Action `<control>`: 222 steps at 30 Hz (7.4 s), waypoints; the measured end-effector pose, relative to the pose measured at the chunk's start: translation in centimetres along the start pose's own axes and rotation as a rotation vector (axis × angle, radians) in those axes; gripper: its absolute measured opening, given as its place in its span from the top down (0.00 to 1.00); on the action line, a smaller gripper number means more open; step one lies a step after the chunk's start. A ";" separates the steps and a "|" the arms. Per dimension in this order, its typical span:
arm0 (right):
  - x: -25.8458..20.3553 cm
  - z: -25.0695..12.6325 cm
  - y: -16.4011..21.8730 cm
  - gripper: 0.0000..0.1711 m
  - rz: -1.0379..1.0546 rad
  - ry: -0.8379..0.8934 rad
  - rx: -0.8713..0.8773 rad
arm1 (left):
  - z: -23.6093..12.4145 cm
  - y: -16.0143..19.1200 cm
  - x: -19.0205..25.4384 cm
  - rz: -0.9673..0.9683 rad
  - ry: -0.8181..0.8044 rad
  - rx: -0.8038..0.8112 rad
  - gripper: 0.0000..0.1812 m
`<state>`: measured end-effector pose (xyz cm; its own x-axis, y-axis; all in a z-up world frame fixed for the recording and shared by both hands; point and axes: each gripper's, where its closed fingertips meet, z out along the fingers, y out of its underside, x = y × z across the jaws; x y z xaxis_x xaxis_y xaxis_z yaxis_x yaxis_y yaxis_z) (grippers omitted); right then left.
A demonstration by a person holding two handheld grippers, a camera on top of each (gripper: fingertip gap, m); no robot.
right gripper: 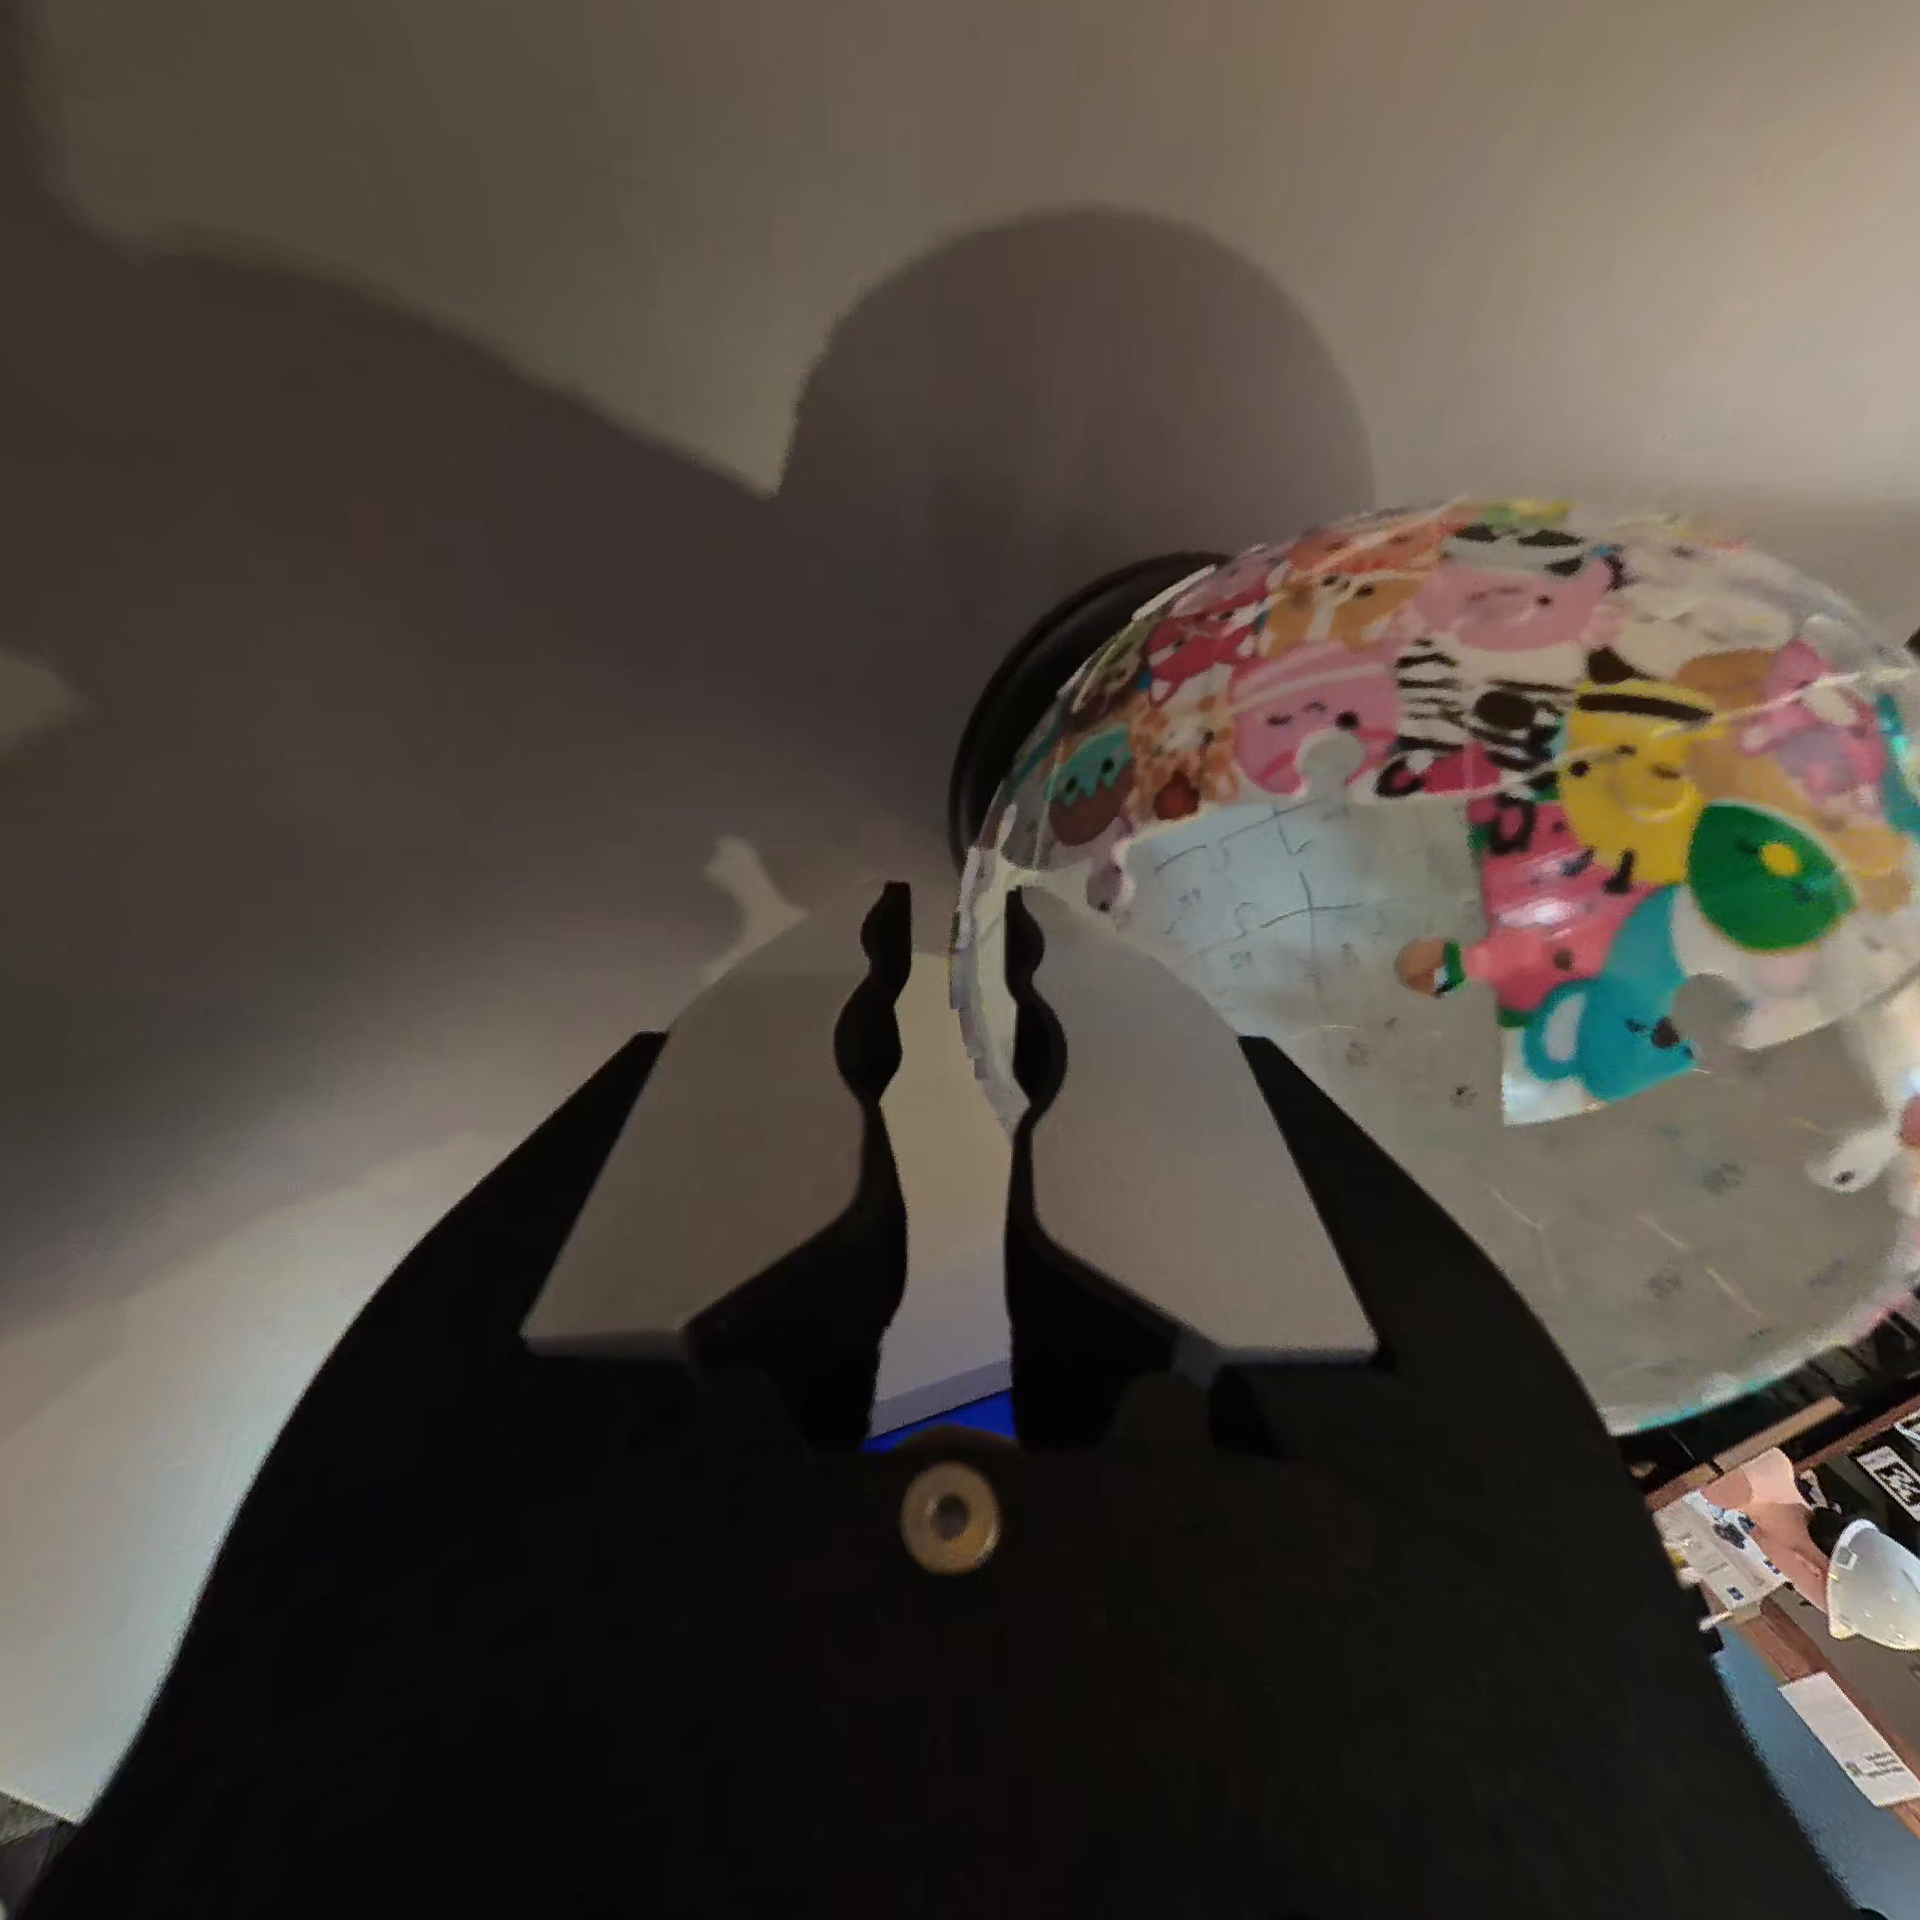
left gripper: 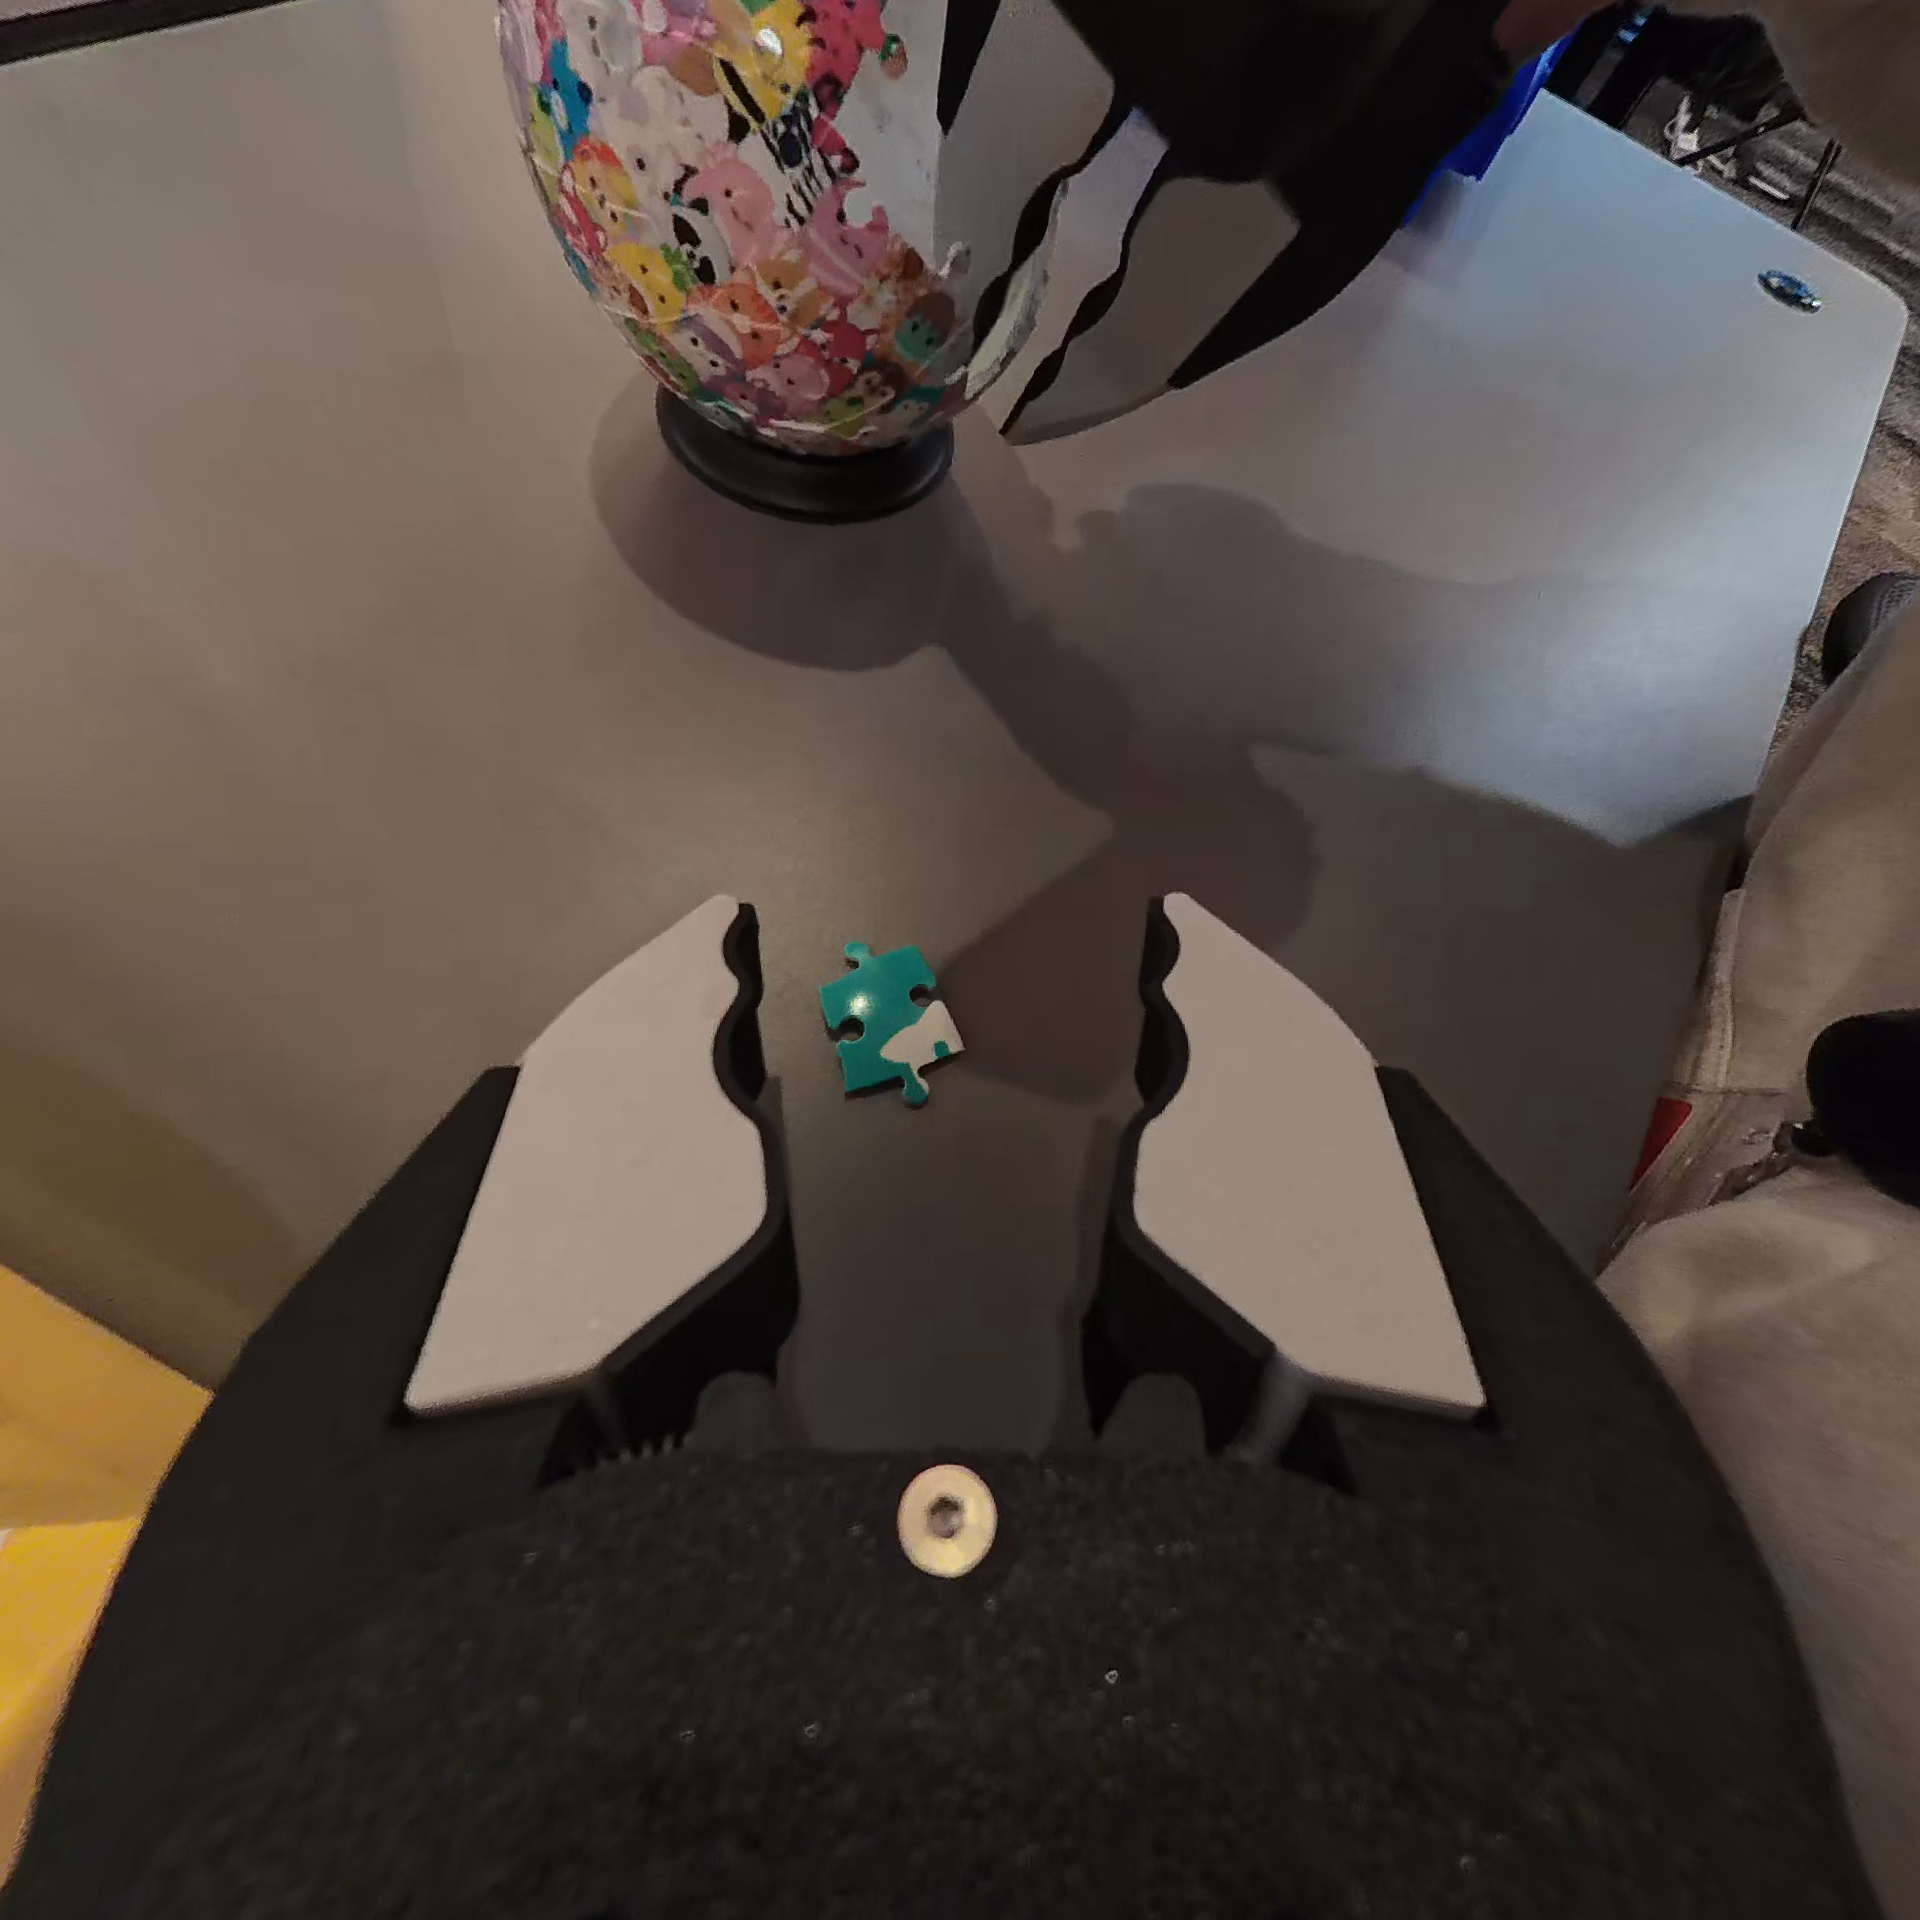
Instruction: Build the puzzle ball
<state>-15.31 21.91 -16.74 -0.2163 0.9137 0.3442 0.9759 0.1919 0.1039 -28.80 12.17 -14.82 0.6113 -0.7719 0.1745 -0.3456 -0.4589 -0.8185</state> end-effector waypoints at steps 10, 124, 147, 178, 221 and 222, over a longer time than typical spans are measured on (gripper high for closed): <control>0.1 0.5 -0.7 0.94 0.010 0.007 0.034 | 0.0 0.0 0.3 0.002 0.004 -0.001 0.62; -6.5 -7.2 -10.6 0.81 0.369 -0.062 1.052 | 0.3 1.0 -1.2 -0.176 -0.412 -0.340 0.66; -5.6 -11.9 -10.6 0.85 0.209 0.150 1.317 | -1.7 -6.4 7.1 -0.664 0.674 -0.099 0.86; -4.3 -8.7 -9.5 0.93 0.592 -0.208 1.213 | -0.2 -4.1 2.1 -0.437 0.255 -0.028 0.99; -0.7 -1.1 -14.4 1.00 0.390 0.019 0.760 | -5.0 7.3 -4.4 -1.088 -0.099 0.029 0.99; -0.6 -2.0 -14.6 1.00 0.396 0.031 0.797 | -5.1 7.3 -4.5 -1.086 -0.108 0.028 0.98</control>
<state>-29.50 17.84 -16.57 0.1515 0.9580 0.2434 0.7070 0.0671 -0.7040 -37.65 10.03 -18.78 0.6402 0.0820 0.7638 0.4314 -0.8610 -0.2692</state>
